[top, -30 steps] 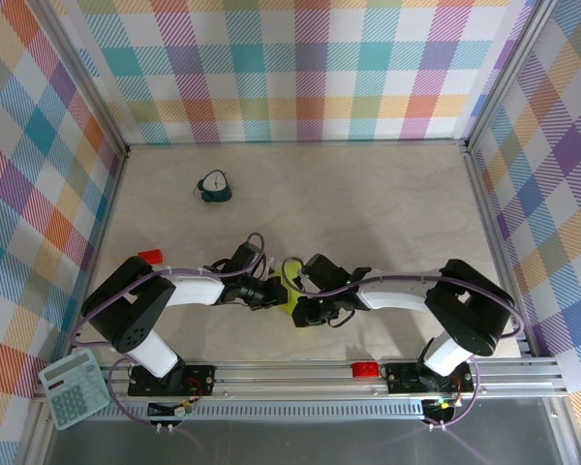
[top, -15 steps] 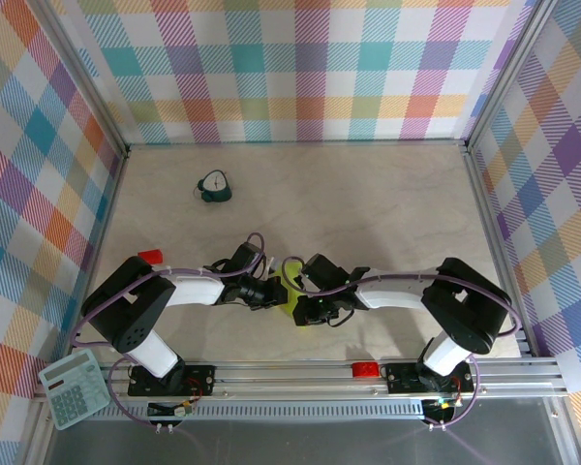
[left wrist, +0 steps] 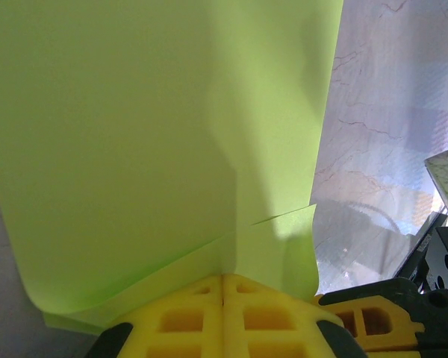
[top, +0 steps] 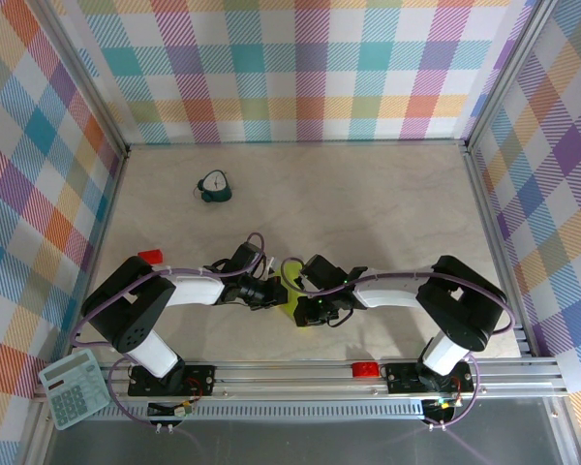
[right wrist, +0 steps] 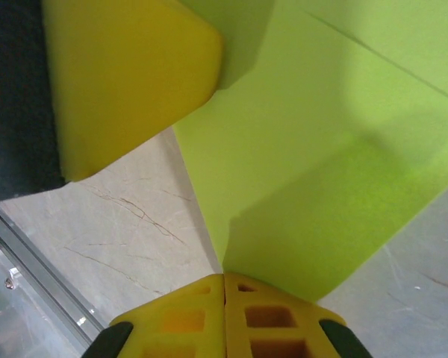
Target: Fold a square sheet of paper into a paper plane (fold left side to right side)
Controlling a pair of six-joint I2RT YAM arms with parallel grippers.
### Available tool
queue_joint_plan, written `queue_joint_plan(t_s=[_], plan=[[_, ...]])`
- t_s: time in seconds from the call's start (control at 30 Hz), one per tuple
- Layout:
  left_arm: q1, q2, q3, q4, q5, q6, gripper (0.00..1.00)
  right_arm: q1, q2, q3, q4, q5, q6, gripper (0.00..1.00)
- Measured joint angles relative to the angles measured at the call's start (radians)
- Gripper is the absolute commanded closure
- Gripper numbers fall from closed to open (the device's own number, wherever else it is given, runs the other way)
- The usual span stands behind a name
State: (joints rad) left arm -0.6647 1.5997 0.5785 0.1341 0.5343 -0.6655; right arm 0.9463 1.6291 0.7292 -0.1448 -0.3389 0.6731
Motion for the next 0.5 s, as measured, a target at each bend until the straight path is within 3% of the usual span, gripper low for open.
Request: queue_joint_plan(t_s=[0.2, 0.5], plan=[[-0.002, -0.022, 0.0, -0.019, -0.014, 0.0, 0.94, 0.0, 0.002, -0.001, -0.003, -0.002, 0.0, 1.0], [-0.025, -0.177, -0.06, -0.007, -0.03, -0.003, 0.95, -0.004, 0.004, -0.014, 0.017, -0.01, 0.003, 1.0]])
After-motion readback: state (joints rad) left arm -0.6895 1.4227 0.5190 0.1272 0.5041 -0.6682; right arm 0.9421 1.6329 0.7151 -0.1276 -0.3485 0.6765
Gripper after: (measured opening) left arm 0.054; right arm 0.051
